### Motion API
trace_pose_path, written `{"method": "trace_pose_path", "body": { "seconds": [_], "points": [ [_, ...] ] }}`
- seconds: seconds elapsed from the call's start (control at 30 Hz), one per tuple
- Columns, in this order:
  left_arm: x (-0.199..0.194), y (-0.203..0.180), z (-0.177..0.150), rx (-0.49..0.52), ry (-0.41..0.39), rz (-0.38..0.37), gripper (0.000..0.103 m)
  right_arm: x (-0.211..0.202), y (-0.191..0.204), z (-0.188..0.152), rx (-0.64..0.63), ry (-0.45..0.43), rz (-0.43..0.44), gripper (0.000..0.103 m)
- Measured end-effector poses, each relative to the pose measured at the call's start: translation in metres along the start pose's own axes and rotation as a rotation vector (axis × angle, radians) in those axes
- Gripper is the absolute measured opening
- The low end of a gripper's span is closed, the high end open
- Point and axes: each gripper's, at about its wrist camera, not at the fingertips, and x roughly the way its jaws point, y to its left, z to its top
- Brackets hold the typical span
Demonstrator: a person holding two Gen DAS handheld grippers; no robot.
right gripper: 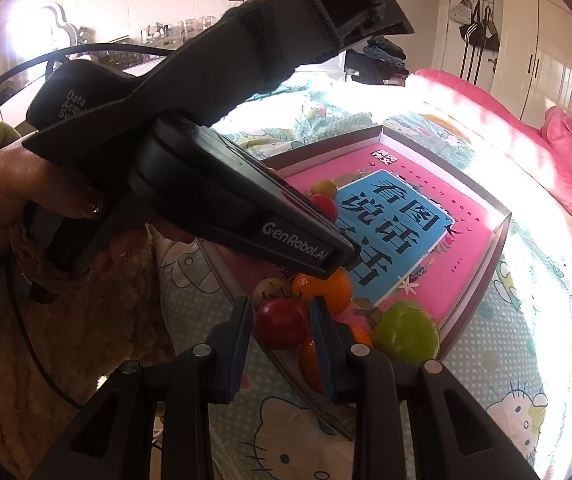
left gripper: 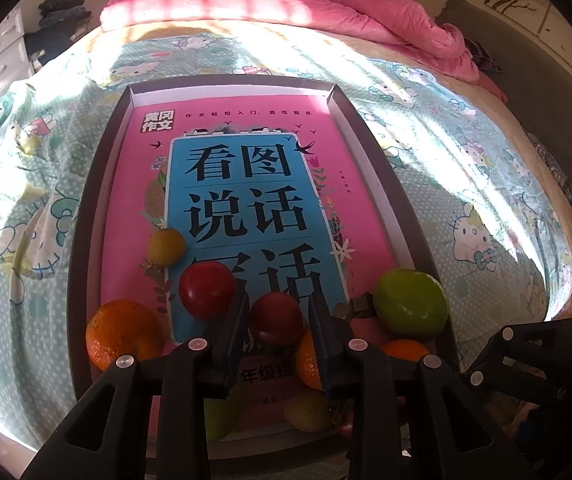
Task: Organize fruits
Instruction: 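Lower the red tomatoes into the tray and open both tools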
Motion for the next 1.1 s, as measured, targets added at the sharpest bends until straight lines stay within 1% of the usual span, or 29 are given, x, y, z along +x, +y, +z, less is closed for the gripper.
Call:
{"method": "trace_pose_path", "body": {
  "seconds": [0.13,0.27,0.33,0.4,0.47,0.57,0.7,0.77,0.83,0.93,0.97,1.03,1.1],
  "points": [
    [-0.001,-0.001,0.001,0.004,-0.009,-0.001,0.041,0.000,-0.002,0.002,-0.003,-0.002,-0.009,0.031],
    [-0.003,0.000,0.002,0.003,-0.022,0.005,0.045,-0.001,-0.002,0.001,-0.011,-0.009,-0.029,0.036],
    [-0.005,0.001,0.003,-0.008,-0.032,0.000,0.051,-0.003,-0.003,0.000,-0.008,-0.013,-0.034,0.037],
    [-0.006,0.002,0.003,-0.010,-0.041,-0.003,0.053,-0.005,-0.005,0.000,-0.002,-0.015,-0.041,0.037],
    [-0.008,0.002,0.004,-0.012,-0.045,-0.006,0.055,-0.007,-0.008,0.000,0.004,-0.018,-0.055,0.041],
    [-0.010,0.002,0.004,-0.015,-0.055,-0.006,0.057,-0.013,-0.013,-0.001,0.021,-0.030,-0.068,0.043],
    [-0.015,0.002,0.005,-0.018,-0.075,0.004,0.064,-0.021,-0.020,-0.004,0.039,-0.049,-0.102,0.044],
    [-0.016,0.002,0.005,-0.022,-0.081,0.004,0.065,-0.024,-0.024,-0.004,0.055,-0.056,-0.112,0.051],
    [-0.018,0.002,0.005,-0.023,-0.087,0.014,0.070,-0.028,-0.030,-0.004,0.071,-0.064,-0.123,0.054],
    [-0.020,0.002,0.004,-0.023,-0.099,0.027,0.074,-0.031,-0.031,-0.004,0.081,-0.074,-0.149,0.056],
    [-0.021,0.002,0.004,-0.021,-0.102,0.026,0.075,-0.033,-0.033,-0.003,0.084,-0.076,-0.160,0.060],
    [-0.023,0.001,0.003,-0.017,-0.109,0.028,0.075,-0.036,-0.035,-0.002,0.093,-0.082,-0.180,0.063],
    [-0.026,-0.001,0.003,-0.010,-0.120,0.036,0.076,-0.037,-0.038,-0.001,0.108,-0.087,-0.191,0.065]
  ]
}}
